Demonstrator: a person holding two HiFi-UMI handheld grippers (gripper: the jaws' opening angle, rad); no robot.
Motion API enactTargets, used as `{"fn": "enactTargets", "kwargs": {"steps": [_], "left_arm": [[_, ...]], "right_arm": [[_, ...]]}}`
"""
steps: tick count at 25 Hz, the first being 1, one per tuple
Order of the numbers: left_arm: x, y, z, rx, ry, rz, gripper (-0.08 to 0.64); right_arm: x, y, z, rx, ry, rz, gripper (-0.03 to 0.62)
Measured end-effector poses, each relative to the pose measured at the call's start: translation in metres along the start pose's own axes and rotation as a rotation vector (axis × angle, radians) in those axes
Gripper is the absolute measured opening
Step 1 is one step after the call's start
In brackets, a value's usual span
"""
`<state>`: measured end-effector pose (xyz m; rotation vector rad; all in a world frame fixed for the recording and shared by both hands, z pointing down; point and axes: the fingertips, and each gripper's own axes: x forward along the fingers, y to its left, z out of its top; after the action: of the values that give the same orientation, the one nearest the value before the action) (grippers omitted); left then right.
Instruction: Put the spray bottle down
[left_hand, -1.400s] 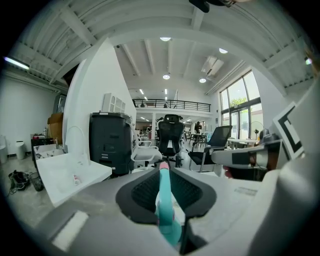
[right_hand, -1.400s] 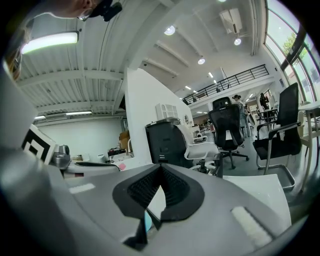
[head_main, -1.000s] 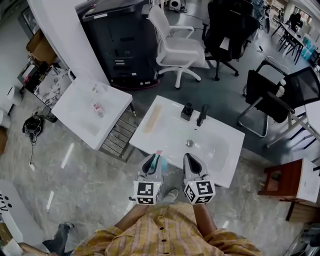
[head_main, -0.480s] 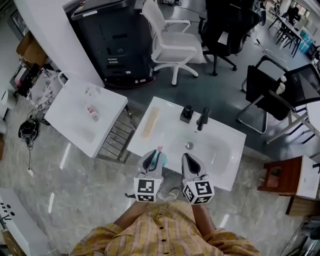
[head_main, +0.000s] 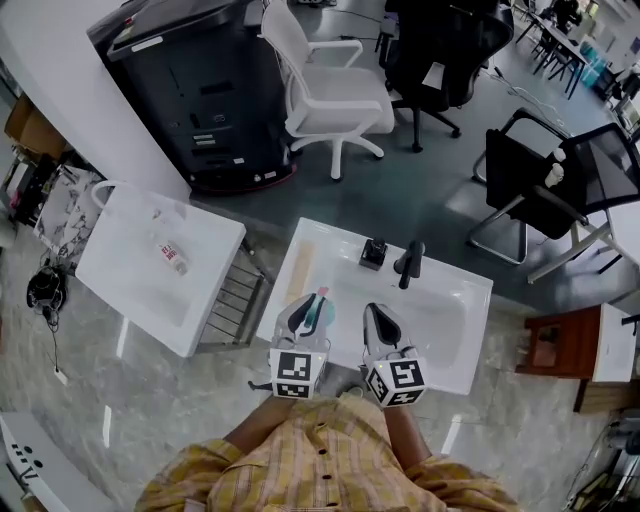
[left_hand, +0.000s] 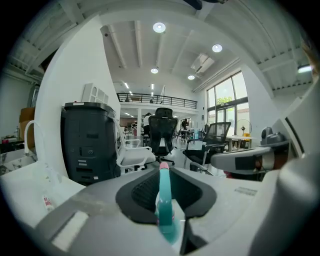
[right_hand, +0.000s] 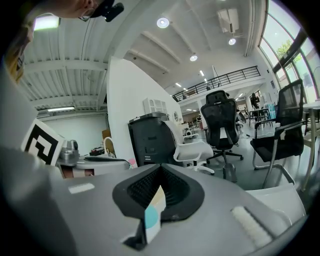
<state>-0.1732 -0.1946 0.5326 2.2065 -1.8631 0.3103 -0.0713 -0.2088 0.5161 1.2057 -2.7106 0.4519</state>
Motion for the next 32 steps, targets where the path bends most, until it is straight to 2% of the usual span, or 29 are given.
{"fn": "enactTargets", "kwargs": {"steps": [13, 32], "left_arm": [[0.068, 0.032, -0.003, 0.056, 0.036, -0.121, 0.066], [0.153, 0.035, -0.004, 0.1, 0.072, -0.174, 0.067]], "right_arm": [[0.041, -0.018, -0.007, 0.042, -0.006, -0.133, 0.0], [0.043, -0.044, -0.02, 0.058, 0.015, -0.213, 0.0]]}}
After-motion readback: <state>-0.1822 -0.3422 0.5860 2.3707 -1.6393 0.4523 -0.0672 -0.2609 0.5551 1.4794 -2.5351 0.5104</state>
